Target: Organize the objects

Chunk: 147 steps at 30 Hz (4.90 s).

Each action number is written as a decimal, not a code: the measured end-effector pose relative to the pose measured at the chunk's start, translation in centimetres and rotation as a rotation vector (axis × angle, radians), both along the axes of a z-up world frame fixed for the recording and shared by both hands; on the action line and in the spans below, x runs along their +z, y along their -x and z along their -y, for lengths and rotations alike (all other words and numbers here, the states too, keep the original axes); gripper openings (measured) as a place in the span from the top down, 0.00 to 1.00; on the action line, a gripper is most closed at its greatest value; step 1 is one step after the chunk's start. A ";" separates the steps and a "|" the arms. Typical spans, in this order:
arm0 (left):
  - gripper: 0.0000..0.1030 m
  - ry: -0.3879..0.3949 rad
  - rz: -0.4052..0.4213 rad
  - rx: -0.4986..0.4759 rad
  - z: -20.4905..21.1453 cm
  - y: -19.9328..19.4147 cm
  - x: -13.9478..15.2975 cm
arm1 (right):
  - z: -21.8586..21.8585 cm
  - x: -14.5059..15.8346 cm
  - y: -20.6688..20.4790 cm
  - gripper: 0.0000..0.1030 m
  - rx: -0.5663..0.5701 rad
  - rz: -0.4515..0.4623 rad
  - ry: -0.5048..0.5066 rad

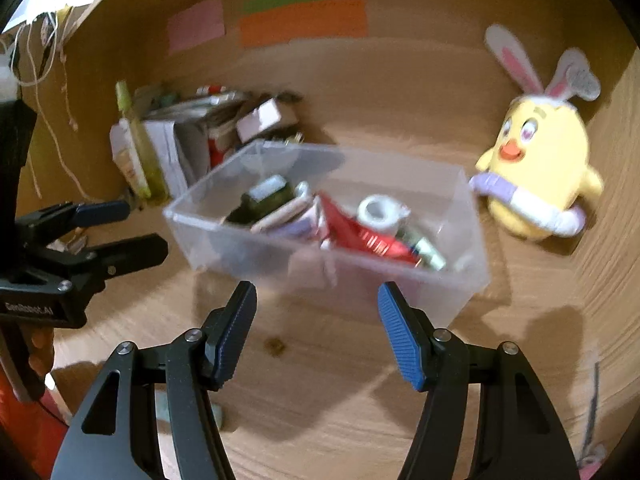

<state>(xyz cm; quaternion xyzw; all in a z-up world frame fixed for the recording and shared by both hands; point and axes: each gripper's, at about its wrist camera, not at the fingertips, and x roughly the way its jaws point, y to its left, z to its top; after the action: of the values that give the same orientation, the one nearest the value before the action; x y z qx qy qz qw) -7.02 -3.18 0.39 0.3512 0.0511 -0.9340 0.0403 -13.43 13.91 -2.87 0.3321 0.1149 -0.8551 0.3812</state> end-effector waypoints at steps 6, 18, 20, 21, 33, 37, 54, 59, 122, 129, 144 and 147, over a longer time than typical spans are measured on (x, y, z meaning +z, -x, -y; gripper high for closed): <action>0.08 -0.003 0.041 0.002 0.1 -1.3 -1.7 | 1.6 -2.7 -0.1 0.50 0.056 0.070 -0.060; 0.08 -0.025 0.125 -0.054 -0.7 -3.5 -4.4 | 3.9 -4.6 0.3 0.88 0.112 0.130 -0.135; 0.08 -0.023 0.138 -0.076 -1.2 -3.7 -4.8 | 3.9 -4.6 0.3 0.88 0.111 0.126 -0.138; 0.08 -0.023 0.145 -0.088 -1.5 -3.8 -5.0 | 3.8 -4.5 0.2 0.88 0.108 0.126 -0.134; 0.18 0.004 0.191 -0.227 -5.3 -4.0 -6.8 | 1.0 -2.3 -0.2 0.88 0.046 0.113 -0.048; 0.41 0.053 0.171 -0.256 -6.3 -3.9 -6.8 | -0.1 -1.4 -0.6 0.88 0.030 0.099 -0.023; 0.76 -0.019 0.096 -0.189 -5.1 -3.1 -4.4 | -2.2 0.1 -1.7 0.88 0.015 0.069 0.033; 0.76 -0.022 0.039 -0.166 -4.9 -2.5 -2.5 | -2.3 1.1 -1.7 0.88 0.014 0.046 0.055; 0.76 -0.094 0.018 -0.053 -0.6 10.6 0.0 | 1.7 2.2 8.7 0.79 -0.036 -0.020 0.003; 0.76 -0.091 -0.011 -0.064 -1.0 9.4 1.2 | 0.9 3.5 7.3 0.76 -0.028 -0.053 0.022; 0.35 -0.048 -0.078 -0.029 -1.2 4.7 2.5 | -1.3 5.8 2.4 0.19 -0.043 -0.175 0.056; 0.24 -0.042 -0.087 -0.012 -1.1 3.8 2.5 | -1.9 5.9 1.7 0.17 -0.053 -0.175 0.062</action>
<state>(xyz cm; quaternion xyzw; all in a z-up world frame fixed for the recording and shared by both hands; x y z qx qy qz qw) -10.84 -2.11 2.92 0.3115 0.0706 -0.9473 0.0250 -15.11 15.80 3.02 0.2469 0.1123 -0.8939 0.3569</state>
